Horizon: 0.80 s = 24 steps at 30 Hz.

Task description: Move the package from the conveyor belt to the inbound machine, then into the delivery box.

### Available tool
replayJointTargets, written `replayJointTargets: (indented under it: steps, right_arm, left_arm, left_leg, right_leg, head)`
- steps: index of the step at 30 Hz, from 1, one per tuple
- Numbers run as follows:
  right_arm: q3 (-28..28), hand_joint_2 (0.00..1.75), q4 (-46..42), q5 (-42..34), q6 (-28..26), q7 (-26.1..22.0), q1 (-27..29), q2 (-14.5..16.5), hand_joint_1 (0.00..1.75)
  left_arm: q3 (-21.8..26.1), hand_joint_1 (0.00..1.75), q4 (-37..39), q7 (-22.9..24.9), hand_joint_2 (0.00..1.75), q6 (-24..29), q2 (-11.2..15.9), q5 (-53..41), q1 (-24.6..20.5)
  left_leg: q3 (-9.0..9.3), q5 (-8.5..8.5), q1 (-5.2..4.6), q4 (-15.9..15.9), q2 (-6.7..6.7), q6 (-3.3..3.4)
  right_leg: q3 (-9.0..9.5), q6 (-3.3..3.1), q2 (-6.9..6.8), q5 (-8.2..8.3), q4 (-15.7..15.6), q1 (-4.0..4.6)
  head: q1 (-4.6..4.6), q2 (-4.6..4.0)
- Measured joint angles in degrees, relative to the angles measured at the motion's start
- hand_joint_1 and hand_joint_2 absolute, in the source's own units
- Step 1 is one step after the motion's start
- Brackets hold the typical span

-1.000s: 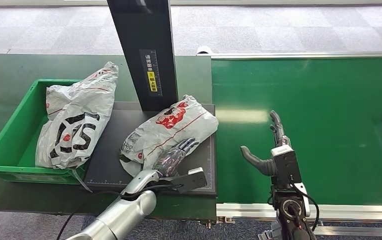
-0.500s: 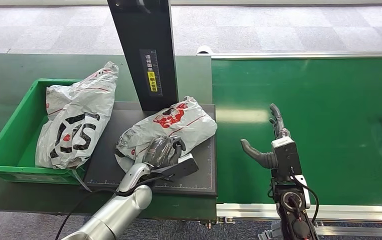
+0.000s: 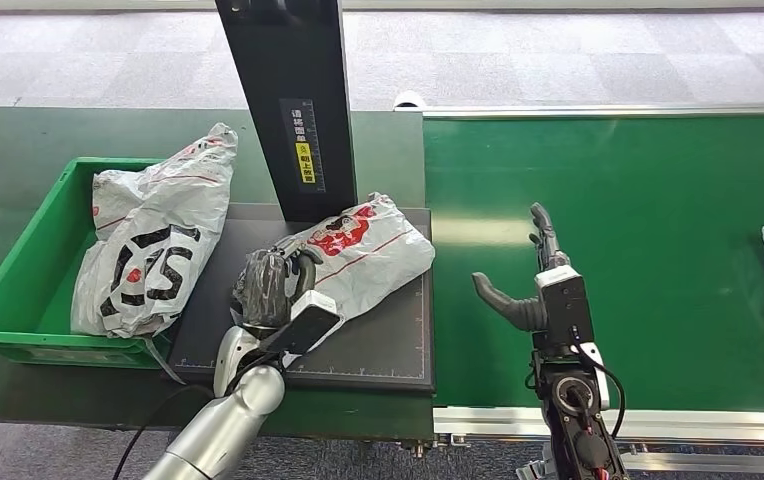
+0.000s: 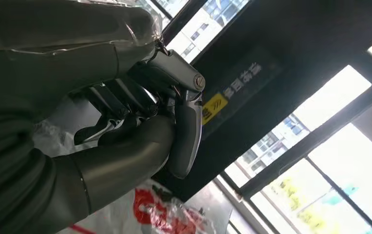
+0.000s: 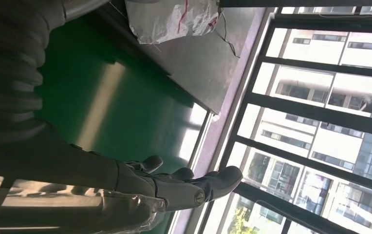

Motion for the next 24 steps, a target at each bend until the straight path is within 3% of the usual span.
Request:
replayJointTargets:
  steps: [2,6,12,15,19,21,24]
  right_arm:
    - [0.0,1.75,0.1,0.0,0.0,0.0,0.0,0.1,0.0]
    - [0.2,1.75,0.7,-0.4,-0.3,-0.3,-0.1,0.1,0.0]
    - [0.4,1.75,1.3,-1.2,-1.3,-1.0,0.4,-0.1,0.0]
    - [0.5,1.75,1.3,-1.2,-1.5,-1.0,1.0,-0.3,0.0]
    - [0.8,1.75,1.3,-1.0,-1.3,-0.7,1.2,-0.5,0.0]
    - [0.9,1.75,1.3,-0.8,-1.1,-0.4,1.2,-0.6,0.0]
    - [1.1,1.75,1.3,-0.6,-0.9,-0.2,1.3,-0.7,0.0]
  left_arm:
    - [1.6,0.0,-1.8,-4.3,1.75,1.0,-0.3,0.6,0.6]
    - [8.0,0.0,-7.9,-14.8,1.75,1.4,-2.8,6.1,3.1]
    - [14.2,0.0,-11.3,-15.3,1.75,1.5,-5.6,-5.6,4.5]
    - [16.6,0.0,-10.0,-8.7,1.75,1.5,-6.6,-20.1,4.4]
    - [17.0,0.0,-6.4,6.6,1.75,1.5,-6.6,-37.3,4.0]
    - [16.4,0.0,-4.8,12.1,1.75,1.5,-6.2,-40.7,3.9]
    - [15.2,0.0,-2.9,15.0,1.75,1.5,-5.6,-42.0,3.8]
  left_leg:
    - [0.0,0.0,0.0,0.0,0.0,0.0]
    - [0.01,0.0,0.0,0.0,0.02,0.0]
    - [0.01,0.0,0.0,0.0,0.03,0.0]
    - [0.02,0.0,0.0,0.0,0.03,0.0]
    - [0.02,0.0,0.0,0.0,0.06,0.0]
    - [0.02,0.0,0.0,0.0,0.04,0.0]
    - [0.02,0.0,0.0,0.0,0.03,0.0]
  right_leg:
    - [0.0,0.0,0.0,0.0,0.0,0.0]
    - [-0.02,0.0,0.0,0.0,0.0,0.0]
    - [-0.02,0.0,-0.02,-0.01,0.0,0.0]
    - [-0.02,0.0,-0.02,-0.01,0.0,-0.01]
    - [-0.03,0.0,0.01,0.0,0.0,0.0]
    - [-0.03,0.0,0.01,0.0,0.0,0.0]
    - [-0.04,0.0,0.0,0.0,0.0,0.0]
  head:
    - [0.0,0.0]
    - [0.01,0.0]
    - [0.0,-0.01]
    - [0.01,0.0]
    - [0.01,-0.01]
    - [0.0,-0.01]
    - [-0.01,0.0]
